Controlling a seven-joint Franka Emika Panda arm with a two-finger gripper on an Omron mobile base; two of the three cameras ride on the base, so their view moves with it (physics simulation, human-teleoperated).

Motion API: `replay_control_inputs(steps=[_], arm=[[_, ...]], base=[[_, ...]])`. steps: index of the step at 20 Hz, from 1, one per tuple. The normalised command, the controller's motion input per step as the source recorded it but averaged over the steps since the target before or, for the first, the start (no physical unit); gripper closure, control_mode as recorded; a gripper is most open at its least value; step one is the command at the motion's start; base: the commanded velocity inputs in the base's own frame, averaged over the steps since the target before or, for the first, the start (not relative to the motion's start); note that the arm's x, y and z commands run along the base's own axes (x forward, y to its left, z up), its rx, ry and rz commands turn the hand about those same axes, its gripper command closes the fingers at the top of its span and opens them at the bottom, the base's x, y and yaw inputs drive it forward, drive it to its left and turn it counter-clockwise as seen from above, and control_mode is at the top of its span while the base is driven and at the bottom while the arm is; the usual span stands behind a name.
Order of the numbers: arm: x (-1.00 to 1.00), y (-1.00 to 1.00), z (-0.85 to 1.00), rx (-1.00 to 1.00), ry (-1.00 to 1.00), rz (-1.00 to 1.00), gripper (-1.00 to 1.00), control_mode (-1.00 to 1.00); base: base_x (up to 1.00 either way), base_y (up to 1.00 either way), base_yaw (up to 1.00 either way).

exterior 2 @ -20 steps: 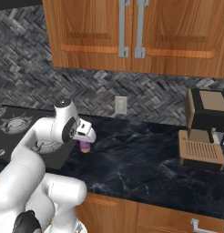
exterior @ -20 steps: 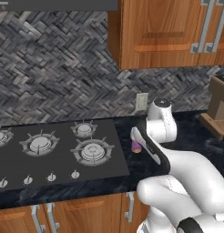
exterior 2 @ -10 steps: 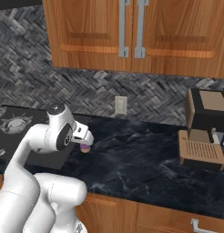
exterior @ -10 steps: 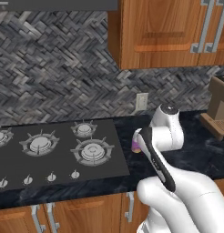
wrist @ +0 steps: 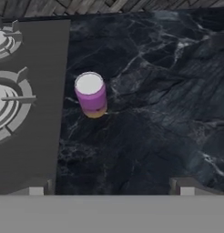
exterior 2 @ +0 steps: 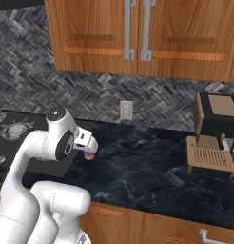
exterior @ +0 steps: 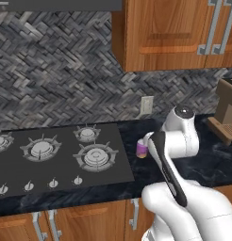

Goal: Four empty soda cans are scattered around the kitchen. Gather all the cans and cluster them next to the stove for recycling.

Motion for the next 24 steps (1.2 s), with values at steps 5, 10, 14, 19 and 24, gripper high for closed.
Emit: replay_control_inputs(steps=[5, 10, 14, 19, 24], arm=[[-0.23, 0.00, 0.27, 0.00, 0.10, 0.00, -1.00, -1.00], [-0.28, 0.00, 0.24, 0.00, 0.06, 0.00, -1.00, -1.00], [-0.34, 0.00, 0.13, 0.00, 0.02, 0.00, -1.00, -1.00], [-0.36, 0.00, 0.06, 0.00, 0.02, 0.00, -1.00, -1.00], [-0.26, 0.00, 0.00, 0.00, 0.01, 0.00, -1.00, 1.00]], base=[[0.00, 0.00, 0.00], [0.00, 0.00, 0.00], [0.00, 0.00, 0.00], [0.00, 0.00, 0.00], [-0.23, 0.00, 0.00]])
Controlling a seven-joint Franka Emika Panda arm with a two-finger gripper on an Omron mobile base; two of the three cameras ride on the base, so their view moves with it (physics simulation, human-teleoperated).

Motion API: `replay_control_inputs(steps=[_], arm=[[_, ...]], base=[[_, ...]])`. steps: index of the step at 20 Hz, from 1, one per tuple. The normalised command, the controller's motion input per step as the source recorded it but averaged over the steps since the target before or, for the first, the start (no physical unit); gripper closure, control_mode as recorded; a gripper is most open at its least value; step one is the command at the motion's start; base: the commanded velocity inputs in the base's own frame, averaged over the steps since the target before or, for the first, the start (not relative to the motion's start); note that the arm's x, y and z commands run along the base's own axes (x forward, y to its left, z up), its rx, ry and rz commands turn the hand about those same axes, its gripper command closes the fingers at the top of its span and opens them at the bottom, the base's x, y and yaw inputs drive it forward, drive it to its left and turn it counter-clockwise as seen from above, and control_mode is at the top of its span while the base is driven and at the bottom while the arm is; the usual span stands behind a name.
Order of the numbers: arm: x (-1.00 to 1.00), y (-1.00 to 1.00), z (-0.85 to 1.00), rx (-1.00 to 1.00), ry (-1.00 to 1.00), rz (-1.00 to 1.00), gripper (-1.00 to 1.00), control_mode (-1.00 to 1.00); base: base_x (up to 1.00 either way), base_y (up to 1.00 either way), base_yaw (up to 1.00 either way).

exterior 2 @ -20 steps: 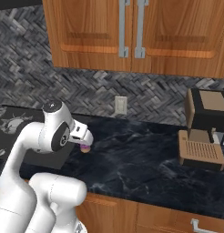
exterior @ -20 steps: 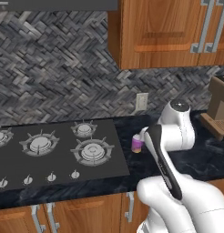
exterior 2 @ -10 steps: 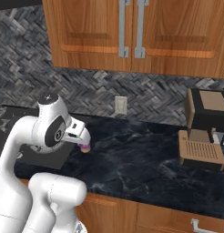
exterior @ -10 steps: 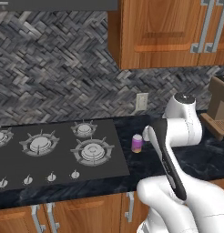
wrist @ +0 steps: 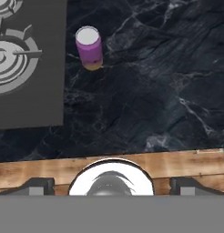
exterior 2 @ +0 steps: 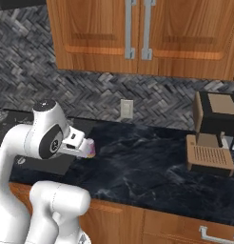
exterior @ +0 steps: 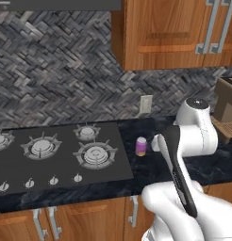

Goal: Four empty soda cans are scattered around the kitchen. Gather all the cans and cluster them next to the stove for recycling.

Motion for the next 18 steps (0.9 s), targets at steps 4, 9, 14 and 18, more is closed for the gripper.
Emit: replay_control_inputs(steps=[4, 9, 14, 18], arm=[[0.00, 0.00, 0.00, 0.00, 0.00, 0.00, -1.00, 1.00], [0.00, 0.00, 0.00, 0.00, 0.00, 0.00, -1.00, 1.00], [0.00, 0.00, 0.00, 0.00, 0.00, 0.00, -1.00, 1.00], [0.00, 0.00, 0.00, 0.00, 0.00, 0.00, -1.00, 1.00]], base=[[-0.67, -0.02, 0.00], [-0.39, -0.29, 0.01], [-0.29, -0.58, 0.01], [-0.18, -0.94, 0.00]])
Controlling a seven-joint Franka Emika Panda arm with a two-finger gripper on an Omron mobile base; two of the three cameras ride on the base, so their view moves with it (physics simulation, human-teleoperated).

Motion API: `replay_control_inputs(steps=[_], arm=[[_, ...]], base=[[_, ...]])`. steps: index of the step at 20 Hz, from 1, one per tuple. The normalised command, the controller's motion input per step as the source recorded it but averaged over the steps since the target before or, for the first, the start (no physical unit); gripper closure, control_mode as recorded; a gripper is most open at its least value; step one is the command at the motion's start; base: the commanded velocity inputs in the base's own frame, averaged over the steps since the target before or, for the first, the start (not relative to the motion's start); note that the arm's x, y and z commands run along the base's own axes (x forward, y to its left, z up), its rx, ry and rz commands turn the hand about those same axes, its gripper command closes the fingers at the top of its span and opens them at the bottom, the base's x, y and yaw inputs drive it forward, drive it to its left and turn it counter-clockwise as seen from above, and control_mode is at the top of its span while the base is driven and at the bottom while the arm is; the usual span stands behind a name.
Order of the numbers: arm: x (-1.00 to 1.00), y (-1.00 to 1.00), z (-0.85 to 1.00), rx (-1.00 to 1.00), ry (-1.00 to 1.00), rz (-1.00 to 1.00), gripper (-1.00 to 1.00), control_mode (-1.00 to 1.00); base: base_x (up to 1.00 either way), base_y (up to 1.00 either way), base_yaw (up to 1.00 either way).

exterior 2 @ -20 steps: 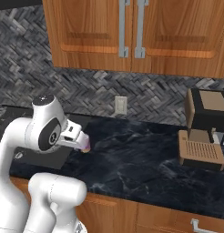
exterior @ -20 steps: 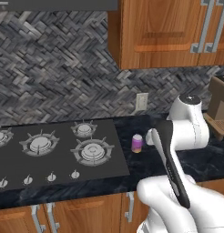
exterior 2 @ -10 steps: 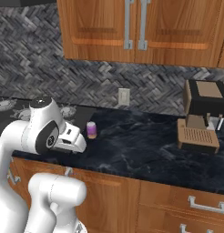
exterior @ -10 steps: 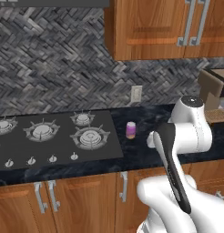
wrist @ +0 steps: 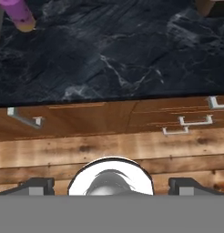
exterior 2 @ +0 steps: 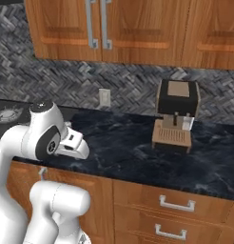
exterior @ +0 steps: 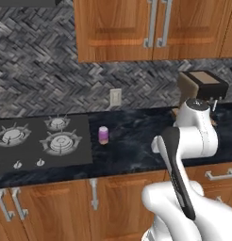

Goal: Four empty soda cans are scattered around the kitchen. Gather all the cans and cluster them next to the stove for recycling.

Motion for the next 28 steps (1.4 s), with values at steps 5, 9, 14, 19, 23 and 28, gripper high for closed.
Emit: replay_control_inputs(steps=[5, 9, 14, 19, 23, 28], arm=[[0.00, 0.00, 0.00, 0.00, 0.00, 0.00, -1.00, 1.00], [0.00, 0.00, 0.00, 0.00, 0.00, 0.00, -1.00, 1.00], [0.00, 0.00, 0.00, 0.00, 0.00, 0.00, -1.00, 1.00], [0.00, 0.00, 0.00, 0.00, 0.00, 0.00, -1.00, 1.00], [0.00, 0.00, 0.00, 0.00, 0.00, 0.00, -1.00, 1.00], [0.00, 0.00, 0.00, 0.00, 0.00, 0.00, -1.00, 1.00]], base=[[-0.04, -1.00, 0.03], [-0.07, -0.97, 0.04], [-0.01, -0.72, 0.03], [0.00, -0.63, 0.03], [-0.01, -0.62, 0.02], [0.00, -0.61, 0.03]])
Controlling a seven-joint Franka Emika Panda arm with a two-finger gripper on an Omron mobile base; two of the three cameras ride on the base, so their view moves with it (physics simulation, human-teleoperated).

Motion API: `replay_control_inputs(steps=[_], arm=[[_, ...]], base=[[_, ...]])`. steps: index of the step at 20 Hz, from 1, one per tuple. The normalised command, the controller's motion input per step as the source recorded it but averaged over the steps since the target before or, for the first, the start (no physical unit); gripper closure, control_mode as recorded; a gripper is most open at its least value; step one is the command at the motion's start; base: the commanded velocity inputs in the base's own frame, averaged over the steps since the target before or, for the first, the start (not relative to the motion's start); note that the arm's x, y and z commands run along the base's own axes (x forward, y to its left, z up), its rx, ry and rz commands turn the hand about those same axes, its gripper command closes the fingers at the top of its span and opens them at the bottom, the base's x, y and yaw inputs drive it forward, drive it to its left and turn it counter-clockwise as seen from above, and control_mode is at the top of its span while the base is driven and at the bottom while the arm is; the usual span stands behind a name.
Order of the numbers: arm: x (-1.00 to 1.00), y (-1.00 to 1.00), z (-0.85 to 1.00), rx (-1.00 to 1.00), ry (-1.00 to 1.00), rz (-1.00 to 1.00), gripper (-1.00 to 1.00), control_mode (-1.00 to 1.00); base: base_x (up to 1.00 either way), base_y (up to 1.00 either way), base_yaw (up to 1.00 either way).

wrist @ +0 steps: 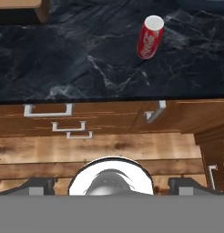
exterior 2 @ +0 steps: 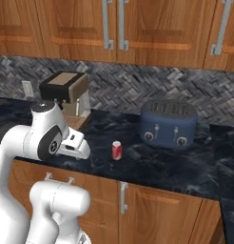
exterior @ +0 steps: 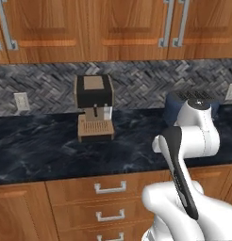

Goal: Four empty soda cans are scattered around the kitchen. Gather all the cans and cluster them next to the stove for recycling.

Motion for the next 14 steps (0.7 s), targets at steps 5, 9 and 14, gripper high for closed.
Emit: replay_control_inputs(steps=[5, 9, 14], arm=[[0.00, 0.00, 0.00, 0.00, 0.00, 0.00, -1.00, 1.00], [0.00, 0.00, 0.00, 0.00, 0.00, 0.00, -1.00, 1.00], [0.00, 0.00, 0.00, 0.00, 0.00, 0.00, -1.00, 1.00]], base=[[0.01, -0.59, 0.02], [0.12, -0.51, 0.00], [0.35, -0.17, 0.00]])
